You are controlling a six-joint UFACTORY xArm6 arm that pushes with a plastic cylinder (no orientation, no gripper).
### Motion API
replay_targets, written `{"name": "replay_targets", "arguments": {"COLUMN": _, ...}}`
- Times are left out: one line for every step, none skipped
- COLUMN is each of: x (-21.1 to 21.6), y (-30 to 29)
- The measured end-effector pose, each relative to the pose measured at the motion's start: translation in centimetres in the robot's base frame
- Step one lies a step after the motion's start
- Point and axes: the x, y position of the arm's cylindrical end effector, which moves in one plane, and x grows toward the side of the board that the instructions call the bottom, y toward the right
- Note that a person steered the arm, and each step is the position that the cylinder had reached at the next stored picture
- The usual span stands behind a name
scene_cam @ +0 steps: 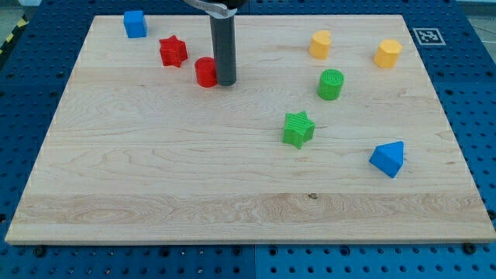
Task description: Keep green circle in between yellow heart and green star
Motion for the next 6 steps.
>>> {"name": "replay_targets", "arguments": {"x": 0.4, "y": 2.7}}
{"name": "replay_targets", "arguments": {"x": 1.1, "y": 7.5}}
{"name": "replay_targets", "arguments": {"x": 3.5, "y": 12.9}}
{"name": "replay_targets", "arguments": {"x": 4.6, "y": 18.0}}
{"name": "replay_targets", "arguments": {"x": 4.6, "y": 22.9}}
{"name": "replay_targets", "arguments": {"x": 2.8, "y": 24.9}}
